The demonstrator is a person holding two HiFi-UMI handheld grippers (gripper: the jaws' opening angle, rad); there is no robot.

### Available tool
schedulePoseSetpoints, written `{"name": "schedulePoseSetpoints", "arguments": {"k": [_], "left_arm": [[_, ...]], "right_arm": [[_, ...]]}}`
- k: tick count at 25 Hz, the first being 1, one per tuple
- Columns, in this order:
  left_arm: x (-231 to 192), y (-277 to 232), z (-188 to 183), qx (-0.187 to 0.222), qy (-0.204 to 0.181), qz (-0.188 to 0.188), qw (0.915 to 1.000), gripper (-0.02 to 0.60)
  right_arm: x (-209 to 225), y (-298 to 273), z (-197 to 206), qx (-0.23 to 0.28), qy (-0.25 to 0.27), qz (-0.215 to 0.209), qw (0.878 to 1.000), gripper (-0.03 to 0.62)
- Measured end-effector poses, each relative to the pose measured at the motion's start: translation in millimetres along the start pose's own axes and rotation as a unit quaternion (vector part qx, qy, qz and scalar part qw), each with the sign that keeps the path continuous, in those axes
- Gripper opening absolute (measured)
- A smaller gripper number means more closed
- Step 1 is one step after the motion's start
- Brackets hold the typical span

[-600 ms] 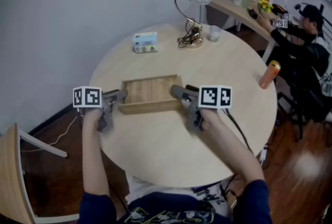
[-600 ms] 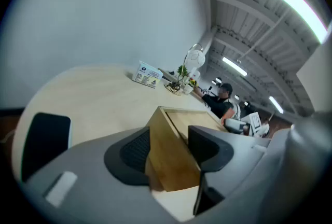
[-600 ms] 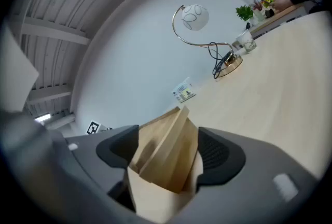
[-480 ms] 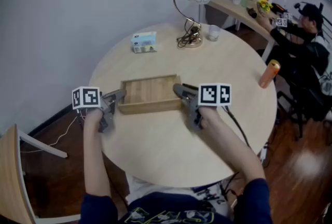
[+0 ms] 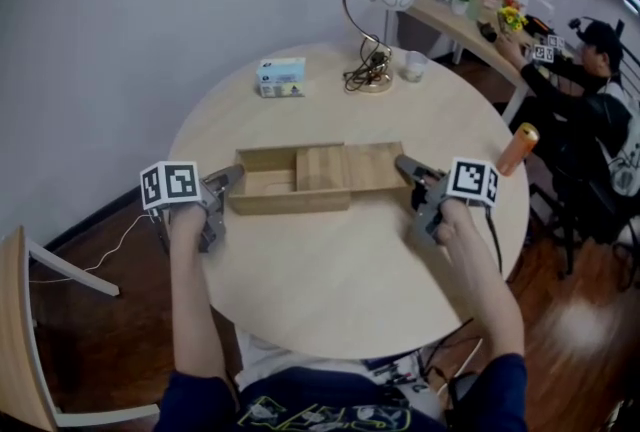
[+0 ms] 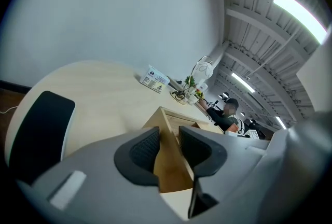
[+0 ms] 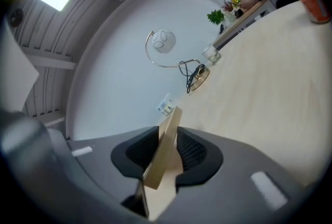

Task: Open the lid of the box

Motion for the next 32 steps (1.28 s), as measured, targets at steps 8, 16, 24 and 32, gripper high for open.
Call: {"name": "schedulePoseSetpoints", "arguments": {"k": [8,16,24,32], "left_arm": [[-0.6,1.0,0.5,0.030,0.009,0.007,0.9995,0.110],[2.2,2.9,-0.4,0.061,-0.038,0.014,0.9974,0.109],[78.9,64.7,28.3,0.223,-0.343,0.114,0.9051,0.104],[160.7,11.6,143.1,0.068,-0.397,0.335,0.8516,0.103]], "right_arm": [[-14.6,36.5,-0.6,0.051,0.110,0.043,0.992,0.095],[-15.5,76.3,-9.1,0.106,0.202,0.109,0.968,0.102],[-34.2,109.5,-3.2,0.155,0.310,0.124,0.930,0.172],[-130.0,40.8,130.3,-0.031,0.470,-0.191,0.861,0.009]]}}
Point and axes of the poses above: the fingertips, and each gripper's own axes: y backward along the fingers, x to its right, z out of its underside, the point moved 7 cm from there along y, backward along the fingers, and after that the axes turned 1 degree about -y, right-handed, at the moved point
